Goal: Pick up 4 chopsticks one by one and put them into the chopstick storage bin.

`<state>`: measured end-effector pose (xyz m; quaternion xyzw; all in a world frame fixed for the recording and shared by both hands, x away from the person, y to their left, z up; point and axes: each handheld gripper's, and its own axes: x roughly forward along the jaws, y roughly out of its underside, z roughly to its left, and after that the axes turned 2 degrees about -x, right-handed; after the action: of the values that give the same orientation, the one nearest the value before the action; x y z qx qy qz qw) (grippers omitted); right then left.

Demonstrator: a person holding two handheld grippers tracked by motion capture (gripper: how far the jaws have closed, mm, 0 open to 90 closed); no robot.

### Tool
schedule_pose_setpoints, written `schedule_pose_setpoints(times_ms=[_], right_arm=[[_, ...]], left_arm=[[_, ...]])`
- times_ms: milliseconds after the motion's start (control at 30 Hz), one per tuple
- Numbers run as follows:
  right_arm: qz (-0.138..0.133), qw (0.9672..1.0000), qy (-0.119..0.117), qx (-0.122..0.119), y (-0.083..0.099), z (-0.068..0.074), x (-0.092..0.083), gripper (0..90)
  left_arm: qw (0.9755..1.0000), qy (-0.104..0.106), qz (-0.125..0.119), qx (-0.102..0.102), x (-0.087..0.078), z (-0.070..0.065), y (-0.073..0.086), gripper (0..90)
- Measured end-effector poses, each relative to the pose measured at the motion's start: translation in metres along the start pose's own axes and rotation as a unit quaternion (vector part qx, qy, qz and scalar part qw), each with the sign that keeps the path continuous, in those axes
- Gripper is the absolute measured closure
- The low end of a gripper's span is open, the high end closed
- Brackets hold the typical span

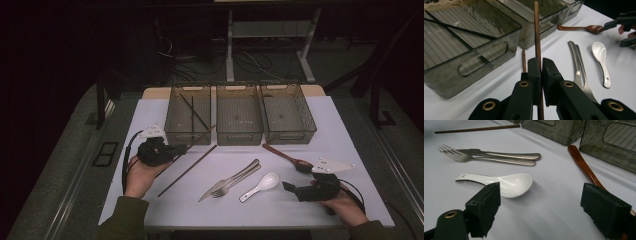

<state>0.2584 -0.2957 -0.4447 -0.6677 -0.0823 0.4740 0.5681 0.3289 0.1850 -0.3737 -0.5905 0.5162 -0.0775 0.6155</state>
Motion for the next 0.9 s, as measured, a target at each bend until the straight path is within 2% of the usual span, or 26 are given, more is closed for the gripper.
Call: schedule_pose_setpoints(times_ms=[433, 900], right_arm=[[-0.003, 1.0, 0.001, 0.004, 0.0, 0.0, -0.001, 16.0], [-0.011, 0.9999, -0.001, 0.01, -0.001, -0.001, -0.002, 16.1]], left_arm=[[0.9998, -0.012, -0.015, -0.002, 0.003, 0.01, -0.018, 84.1], [0.9988, -0.031, -0.03, -0.025, 0.011, 0.027, -0.036, 84.1]])
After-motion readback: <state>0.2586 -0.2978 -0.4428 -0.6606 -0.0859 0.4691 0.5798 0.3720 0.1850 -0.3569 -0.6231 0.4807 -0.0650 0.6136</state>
